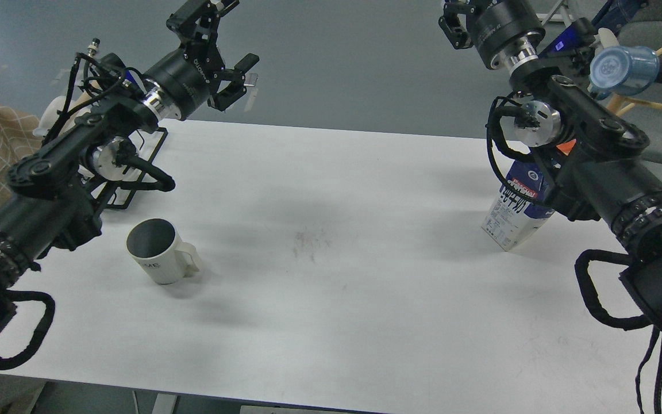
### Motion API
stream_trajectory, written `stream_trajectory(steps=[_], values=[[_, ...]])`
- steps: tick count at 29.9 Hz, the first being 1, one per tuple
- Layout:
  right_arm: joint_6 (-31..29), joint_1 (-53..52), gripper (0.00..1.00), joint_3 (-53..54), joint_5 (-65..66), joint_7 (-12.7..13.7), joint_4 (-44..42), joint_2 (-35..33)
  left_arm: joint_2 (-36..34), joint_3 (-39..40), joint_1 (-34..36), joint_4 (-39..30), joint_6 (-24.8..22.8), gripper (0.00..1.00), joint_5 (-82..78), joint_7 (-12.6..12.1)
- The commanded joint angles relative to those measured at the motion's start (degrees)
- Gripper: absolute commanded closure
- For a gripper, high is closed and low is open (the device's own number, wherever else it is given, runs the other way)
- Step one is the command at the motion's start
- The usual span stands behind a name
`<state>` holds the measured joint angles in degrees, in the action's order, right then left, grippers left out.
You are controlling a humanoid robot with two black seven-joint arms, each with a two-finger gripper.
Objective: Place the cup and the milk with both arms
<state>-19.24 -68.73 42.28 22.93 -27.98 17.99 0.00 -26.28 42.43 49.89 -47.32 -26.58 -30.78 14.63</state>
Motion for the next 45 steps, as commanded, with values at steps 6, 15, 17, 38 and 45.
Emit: stream_trajectory(steps=[6,15,17,38,45], values=[[-0.1,1.8,0.0,0.0,-0.1,0.0,0.5,0.0,-24.4,-13.1,-0.9,-23.9,-0.6,0.02,-14.1,-2.4],[-2.6,6.1,0.0,0.0,0.0,0.0,4.7,0.0,-45.2,-16.4,-6.0,-42.8,-1.4,0.02,-33.3,-2.5],[-2.6,6.7,0.0,-0.1,0.0,0.0,5.6,0.0,-46.6,-16.9,-7.3,-42.9,-1.4,0.02,-34.5,-2.5],[-2.6,8.5,0.0,0.1,0.1,0.0,8.1,0.0,-39.0,-18.0,-11.0,-27.4,-1.4,0.02,-60.1,2.2],[-2.5,8.5,0.0,0.1,0.1,0.0,8.4,0.0,-35.8,-18.1,-11.2,-23.9,-1.4,0.02,-60.2,2.0]])
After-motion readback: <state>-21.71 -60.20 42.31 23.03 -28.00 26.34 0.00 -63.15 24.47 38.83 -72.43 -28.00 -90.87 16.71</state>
